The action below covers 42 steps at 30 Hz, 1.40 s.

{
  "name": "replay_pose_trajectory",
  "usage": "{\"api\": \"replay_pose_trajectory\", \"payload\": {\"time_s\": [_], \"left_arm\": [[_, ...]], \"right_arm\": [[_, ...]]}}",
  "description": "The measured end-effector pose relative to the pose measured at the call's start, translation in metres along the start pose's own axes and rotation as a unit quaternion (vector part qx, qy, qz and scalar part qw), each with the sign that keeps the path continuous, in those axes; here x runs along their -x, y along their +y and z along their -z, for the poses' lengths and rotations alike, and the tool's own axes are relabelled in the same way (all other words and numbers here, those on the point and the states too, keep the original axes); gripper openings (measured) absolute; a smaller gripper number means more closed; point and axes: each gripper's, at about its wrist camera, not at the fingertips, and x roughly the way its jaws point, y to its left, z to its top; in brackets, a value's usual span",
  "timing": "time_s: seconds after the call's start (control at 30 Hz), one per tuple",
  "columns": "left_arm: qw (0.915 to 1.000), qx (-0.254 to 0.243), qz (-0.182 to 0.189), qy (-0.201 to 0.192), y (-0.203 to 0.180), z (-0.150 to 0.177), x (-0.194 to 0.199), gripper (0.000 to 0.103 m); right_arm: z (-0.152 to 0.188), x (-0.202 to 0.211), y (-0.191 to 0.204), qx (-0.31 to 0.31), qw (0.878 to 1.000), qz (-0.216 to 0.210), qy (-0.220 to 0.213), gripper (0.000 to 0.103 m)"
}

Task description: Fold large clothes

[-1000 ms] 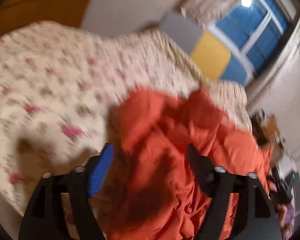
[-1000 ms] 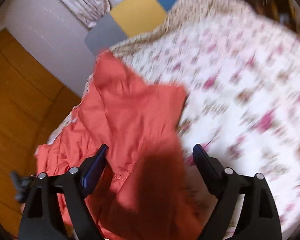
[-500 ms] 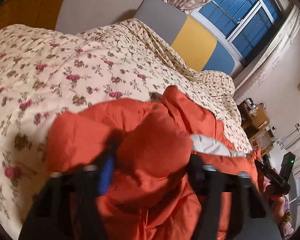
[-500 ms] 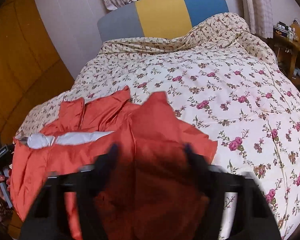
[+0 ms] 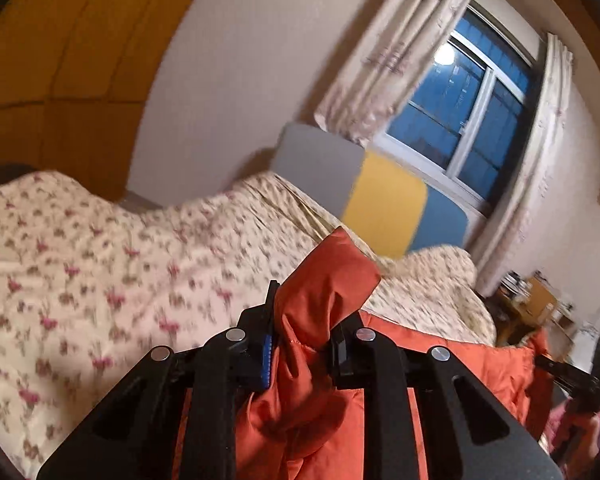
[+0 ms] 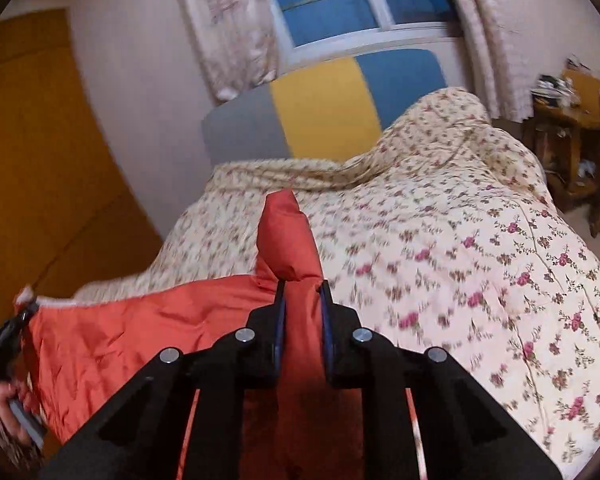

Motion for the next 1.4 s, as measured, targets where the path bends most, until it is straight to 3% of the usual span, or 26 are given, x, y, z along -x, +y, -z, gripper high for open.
{"api": "replay_pose_trajectory", "payload": {"time_s": [0.17, 0.33, 0.47, 0.7, 1.0, 1.23, 1.3, 1.4], "left_arm": [[0.9973, 0.019, -0.063, 0.033, 0.0, 0.004, -0.063, 0.02], [0.9928, -0.006, -0.113, 0.04, 0.009, 0.027, -0.106, 0.02], [0.9897, -0.03, -0.13, 0.051, 0.017, 0.044, -0.128, 0.02], [0.9861, -0.021, -0.142, 0.084, 0.029, 0.063, -0.154, 0.02], [0.9746, 0.037, -0.137, 0.173, 0.059, 0.086, -0.193, 0.026], [0.9689, 0.062, -0.125, 0.205, 0.07, 0.093, -0.203, 0.028], [0.9684, 0.062, -0.127, 0.206, 0.069, 0.092, -0.203, 0.033], [0.9675, 0.054, -0.15, 0.196, 0.062, 0.087, -0.19, 0.061]], "right_arm": [[-0.012, -0.058, -0.01, -0.048, 0.998, 0.027, 0.017, 0.012], [0.009, -0.114, -0.018, -0.026, 0.995, 0.086, 0.036, 0.011], [0.03, -0.145, -0.024, -0.003, 0.992, 0.115, 0.052, 0.012], [0.053, -0.18, -0.035, -0.001, 0.986, 0.138, 0.089, 0.019], [0.064, -0.202, -0.044, -0.014, 0.981, 0.147, 0.129, 0.025], [0.066, -0.205, -0.04, -0.005, 0.979, 0.161, 0.129, 0.026], [0.067, -0.206, -0.039, -0.001, 0.978, 0.165, 0.128, 0.027], [0.067, -0.207, -0.037, 0.005, 0.977, 0.172, 0.128, 0.028]]}}
